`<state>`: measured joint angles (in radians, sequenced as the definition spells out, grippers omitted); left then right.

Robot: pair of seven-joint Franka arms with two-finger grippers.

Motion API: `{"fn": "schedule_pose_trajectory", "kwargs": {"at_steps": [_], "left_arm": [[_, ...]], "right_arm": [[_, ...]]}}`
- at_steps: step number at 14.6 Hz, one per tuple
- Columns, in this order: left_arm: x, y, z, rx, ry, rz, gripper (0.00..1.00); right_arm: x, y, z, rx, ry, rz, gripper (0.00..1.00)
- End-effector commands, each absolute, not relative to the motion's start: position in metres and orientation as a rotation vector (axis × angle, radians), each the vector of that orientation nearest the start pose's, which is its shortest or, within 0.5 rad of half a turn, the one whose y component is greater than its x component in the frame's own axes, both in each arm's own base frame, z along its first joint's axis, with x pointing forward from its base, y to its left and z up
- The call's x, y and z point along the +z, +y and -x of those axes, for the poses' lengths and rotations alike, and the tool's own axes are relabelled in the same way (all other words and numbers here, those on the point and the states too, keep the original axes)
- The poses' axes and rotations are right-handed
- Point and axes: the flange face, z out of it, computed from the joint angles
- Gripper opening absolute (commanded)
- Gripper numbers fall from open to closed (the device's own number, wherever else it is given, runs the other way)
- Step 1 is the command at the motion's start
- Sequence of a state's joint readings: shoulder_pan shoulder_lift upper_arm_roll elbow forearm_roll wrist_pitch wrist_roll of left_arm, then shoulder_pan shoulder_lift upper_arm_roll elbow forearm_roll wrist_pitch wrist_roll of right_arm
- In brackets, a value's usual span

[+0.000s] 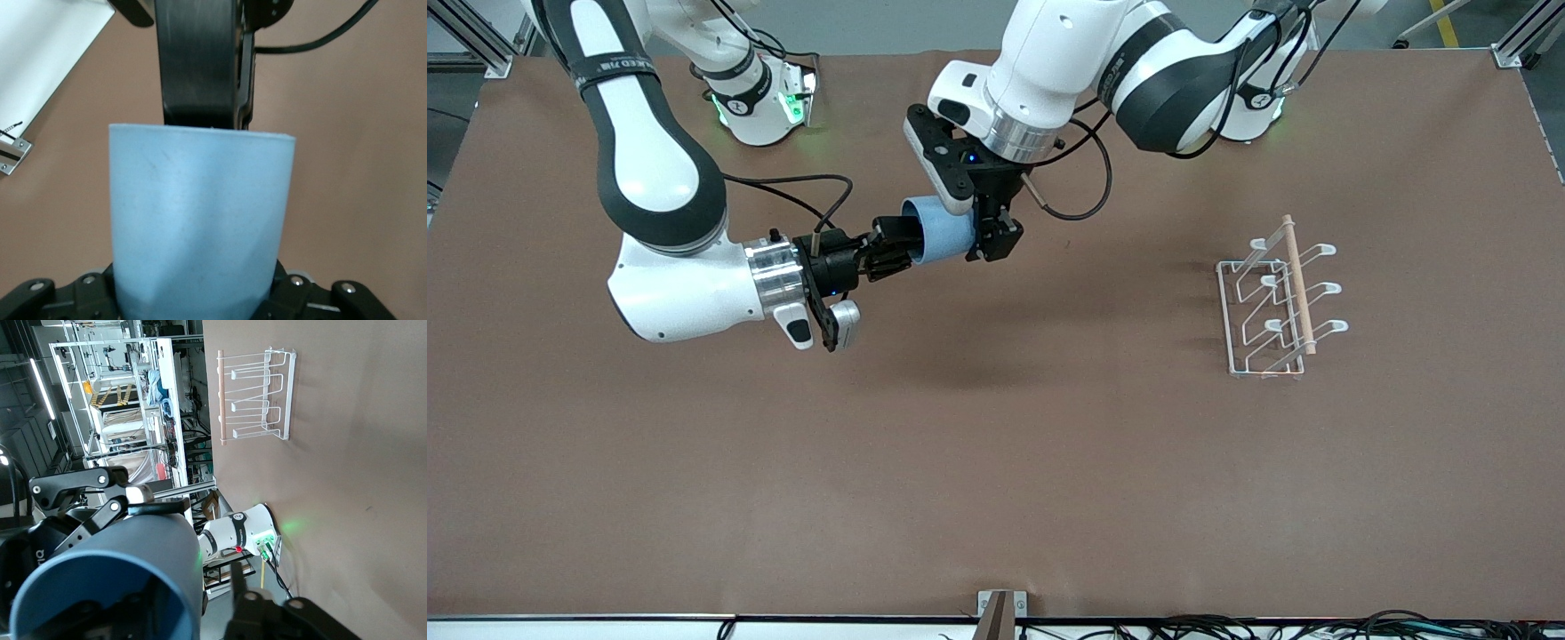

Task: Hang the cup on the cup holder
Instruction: 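Open the right gripper and carry the cup with the left gripper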

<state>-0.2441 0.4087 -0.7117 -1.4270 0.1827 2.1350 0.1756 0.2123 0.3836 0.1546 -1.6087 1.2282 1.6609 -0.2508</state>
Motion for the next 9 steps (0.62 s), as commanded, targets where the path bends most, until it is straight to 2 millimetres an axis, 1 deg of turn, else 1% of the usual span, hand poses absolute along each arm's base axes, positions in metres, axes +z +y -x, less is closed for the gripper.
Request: {"fn": "schedule_pose_trajectory", "kwargs": {"at_steps": [1, 3, 5, 6, 8, 9], "left_arm": [[0.55, -0.496, -0.48, -0.498, 1.73, 2.753, 0.53], [0.546, -0.483, -0.483, -0.402, 1.697, 2.716, 0.53], [0.542, -0.47, -0.483, -0.298, 1.656, 2.642, 0.53], [0.538, -0.46, -0.487, -0.241, 1.621, 2.588, 0.53], [0.54, -0.443, -0.488, -0.18, 1.565, 2.484, 0.53], [0.536, -0.435, -0.491, -0.129, 1.55, 2.428, 0.53]], "right_arm": [[0.452, 0.305, -0.584, 0.402, -0.229, 1.884, 1.0], [0.452, 0.298, -0.587, 0.402, -0.218, 1.883, 1.0], [0.45, 0.293, -0.589, 0.398, -0.209, 1.885, 1.0], [0.447, 0.284, -0.591, 0.395, -0.191, 1.887, 1.0], [0.43, 0.251, -0.597, 0.396, -0.145, 1.939, 1.0], [0.426, 0.231, -0.602, 0.387, -0.139, 1.984, 1.0]]}}
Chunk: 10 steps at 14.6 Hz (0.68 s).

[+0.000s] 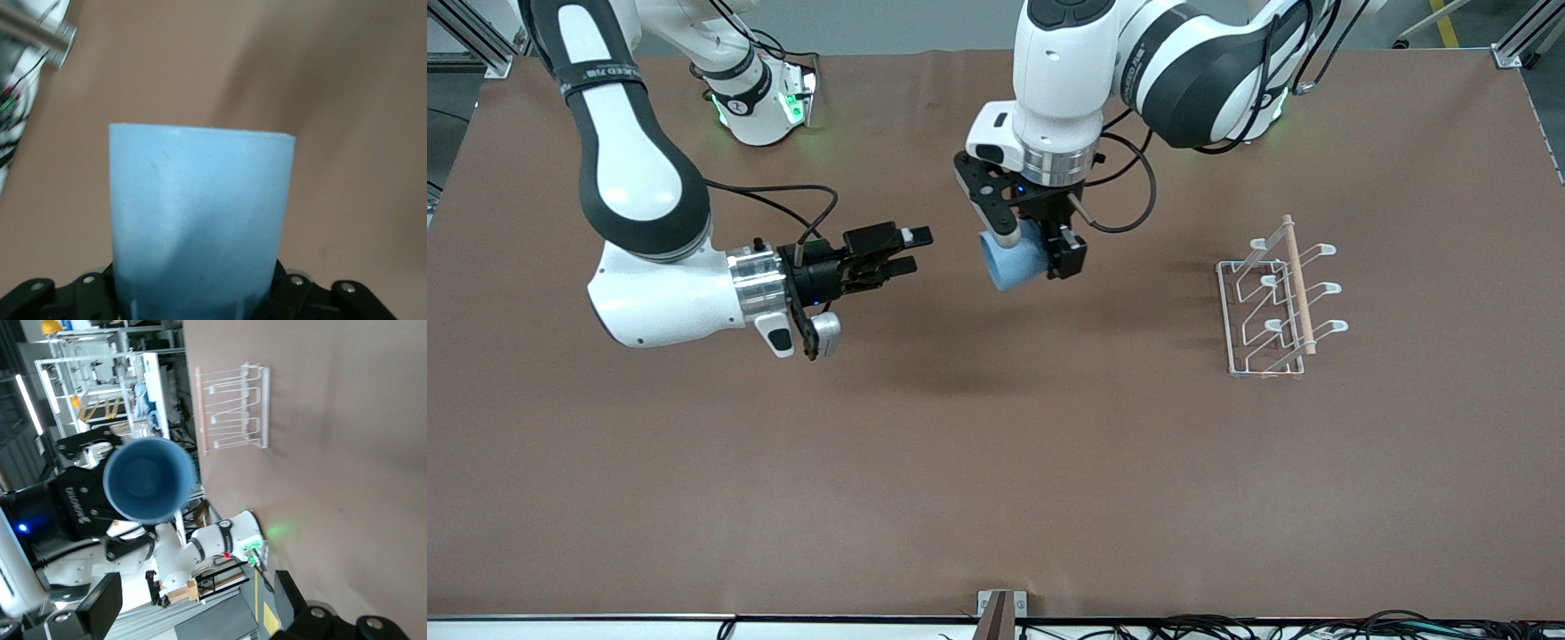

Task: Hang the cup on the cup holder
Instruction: 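Open the right gripper and carry the cup with the left gripper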

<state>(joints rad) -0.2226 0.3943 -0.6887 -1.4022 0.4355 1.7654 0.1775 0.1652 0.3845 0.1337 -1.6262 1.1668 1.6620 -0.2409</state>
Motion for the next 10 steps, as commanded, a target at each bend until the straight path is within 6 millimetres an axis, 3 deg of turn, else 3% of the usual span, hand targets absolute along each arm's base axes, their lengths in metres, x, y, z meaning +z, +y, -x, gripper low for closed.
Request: {"fn": "schedule_pose_trajectory", "kwargs": {"at_steps": [1, 3, 5, 7, 9, 10], "left_arm": [[0.534, -0.424, -0.495, -0.078, 1.537, 2.356, 0.53], [0.528, -0.391, -0.513, 0.036, 1.5, 2.266, 0.53], [0.526, -0.345, -0.539, 0.153, 1.523, 2.198, 0.53], [0.528, -0.299, -0.564, 0.249, 1.586, 2.095, 0.53], [0.526, -0.26, -0.584, 0.312, 1.612, 2.037, 0.53], [0.521, -0.252, -0.587, 0.337, 1.602, 1.997, 0.53]], "right_arm": [[0.424, 0.214, -0.605, 0.377, -0.147, 2.042, 1.0], [0.42, 0.175, -0.61, 0.36, -0.17, 2.19, 1.0], [0.427, 0.137, -0.612, 0.334, -0.19, 2.324, 1.0], [0.44, 0.092, -0.611, 0.303, -0.212, 2.49, 1.0], [0.462, 0.066, -0.605, 0.269, -0.271, 2.684, 1.0], [0.474, 0.052, -0.603, 0.248, -0.285, 2.772, 1.0]]}}
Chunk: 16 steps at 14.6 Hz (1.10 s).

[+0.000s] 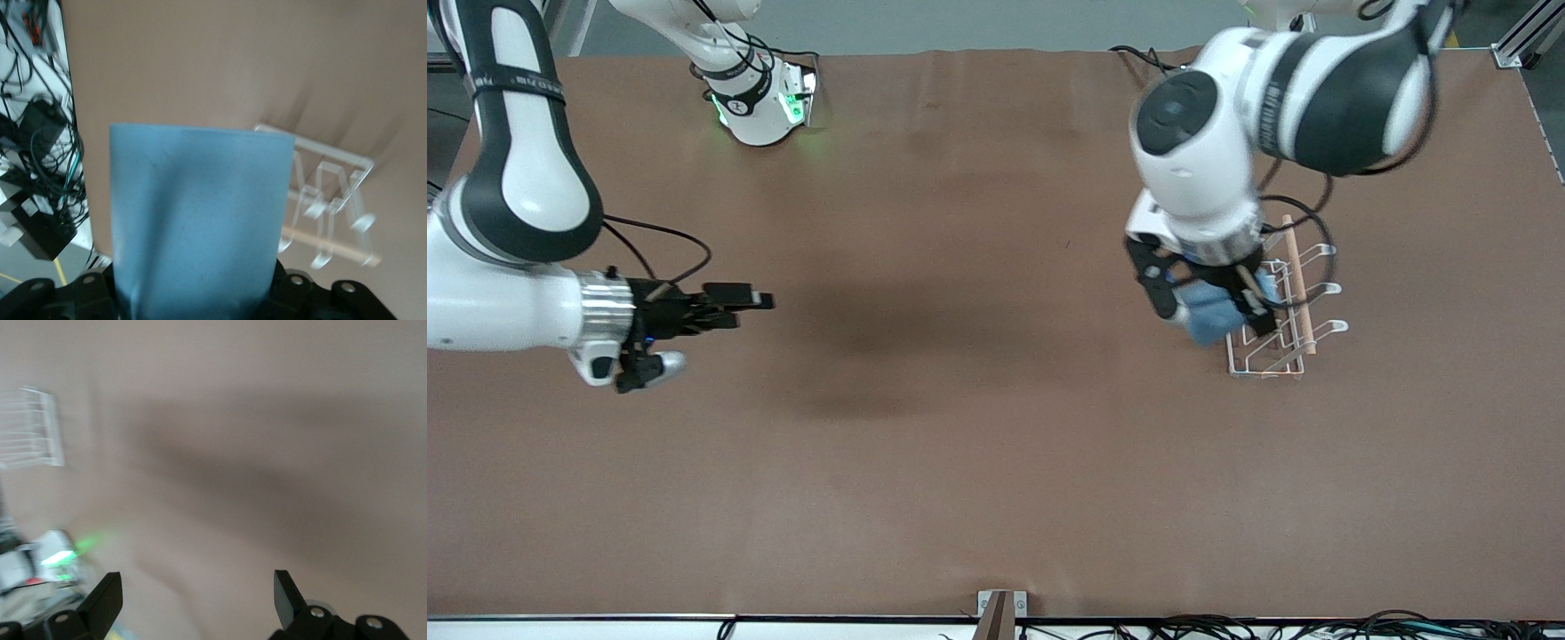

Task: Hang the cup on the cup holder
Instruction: 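Lower the blue cup onto a rack hook with the left gripper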

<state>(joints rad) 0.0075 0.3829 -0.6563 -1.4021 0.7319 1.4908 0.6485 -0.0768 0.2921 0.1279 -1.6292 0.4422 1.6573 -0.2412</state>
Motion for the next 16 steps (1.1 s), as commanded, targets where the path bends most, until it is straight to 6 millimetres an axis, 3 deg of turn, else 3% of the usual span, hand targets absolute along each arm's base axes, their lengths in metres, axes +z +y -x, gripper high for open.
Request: {"fn": "schedule_pose_trajectory", "kwargs": {"at_steps": [1, 5, 7, 9, 12, 16], "left_arm": [[0.515, -0.246, -0.588, 0.376, 1.575, 1.945, 0.53], [0.477, -0.216, -0.593, 0.532, 1.486, 1.781, 0.53], [0.457, -0.204, -0.593, 0.614, 1.513, 1.675, 0.51], [0.437, -0.203, -0.587, 0.677, 1.547, 1.58, 0.51], [0.412, -0.201, -0.578, 0.733, 1.546, 1.478, 0.51], [0.381, -0.204, -0.565, 0.788, 1.567, 1.37, 0.53]], "right_arm": [[0.489, 0.04, -0.6, 0.217, -0.303, 2.844, 1.0], [0.568, 0.028, -0.596, 0.045, -0.441, 3.117, 1.0], [0.614, 0.027, -0.599, -0.086, -0.445, 3.137, 1.0], [0.647, 0.029, -0.598, -0.166, -0.47, 3.138, 1.0], [0.658, 0.027, -0.598, -0.214, -0.484, 3.136, 1.0], [0.655, 0.025, -0.59, -0.11, -0.452, 3.151, 1.0]]}}
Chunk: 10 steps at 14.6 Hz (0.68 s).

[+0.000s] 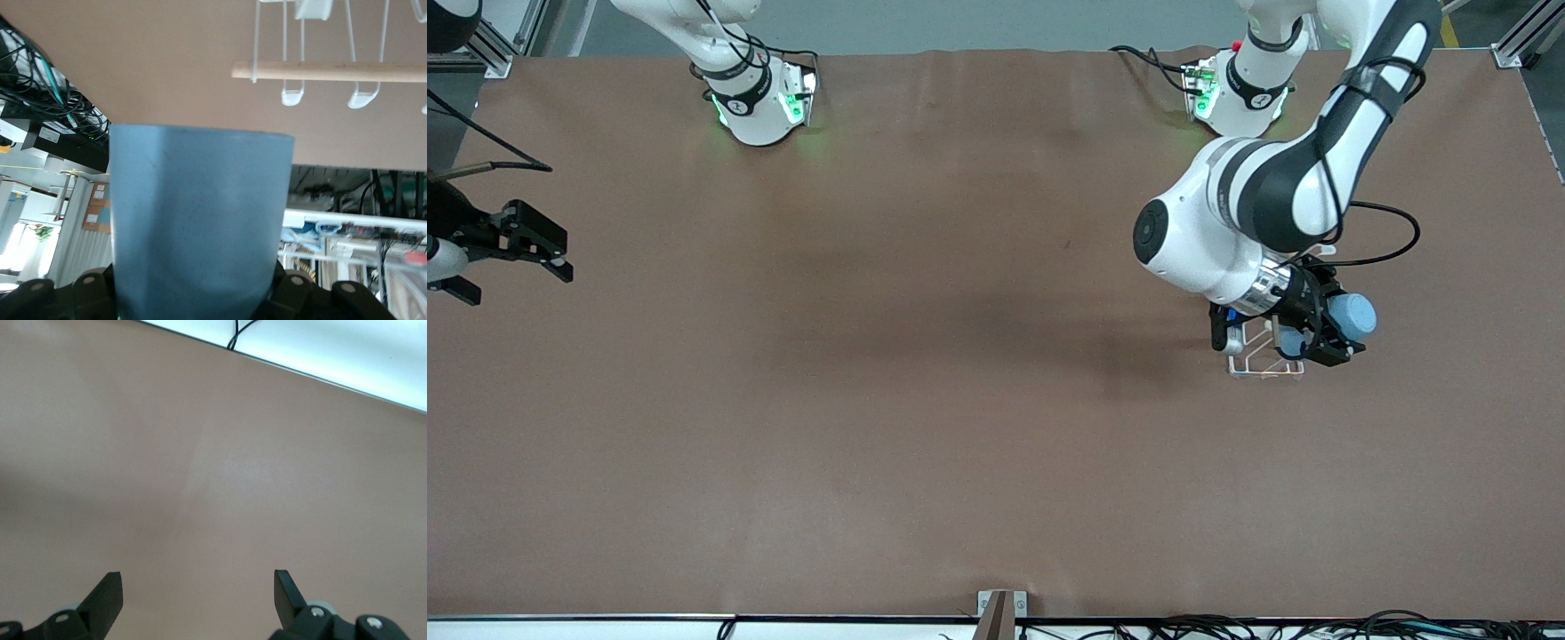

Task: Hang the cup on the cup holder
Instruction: 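Lower the blue cup onto a rack hook with the left gripper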

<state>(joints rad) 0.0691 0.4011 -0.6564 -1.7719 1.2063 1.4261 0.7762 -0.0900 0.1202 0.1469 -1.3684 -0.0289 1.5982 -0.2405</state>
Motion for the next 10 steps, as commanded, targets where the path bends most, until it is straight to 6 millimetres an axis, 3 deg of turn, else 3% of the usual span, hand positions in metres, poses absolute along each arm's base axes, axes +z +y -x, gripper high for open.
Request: {"fn": "schedule_pose_trajectory", "kwargs": {"at_steps": [1, 4, 6, 8, 10], "left_arm": [[0.374, -0.204, -0.565, 0.797, 1.577, 1.363, 0.54], [0.361, -0.206, -0.562, 0.815, 1.59, 1.332, 0.54], [0.352, -0.206, -0.557, 0.845, 1.589, 1.302, 0.54], [0.34, -0.204, -0.557, 0.876, 1.586, 1.283, 0.53], [0.329, -0.205, -0.556, 0.896, 1.59, 1.275, 0.53]], "right_arm": [[0.658, 0.026, -0.584, -0.081, -0.408, 3.157, 1.0], [0.68, 0.031, -0.565, -0.11, -0.095, 3.165, 1.0], [0.698, 0.034, -0.549, -0.137, -0.009, 3.167, 1.0], [0.7, 0.045, -0.538, -0.078, 0.148, 3.166, 1.0], [0.694, 0.044, -0.535, -0.003, 0.2, 3.168, 0.99]]}}
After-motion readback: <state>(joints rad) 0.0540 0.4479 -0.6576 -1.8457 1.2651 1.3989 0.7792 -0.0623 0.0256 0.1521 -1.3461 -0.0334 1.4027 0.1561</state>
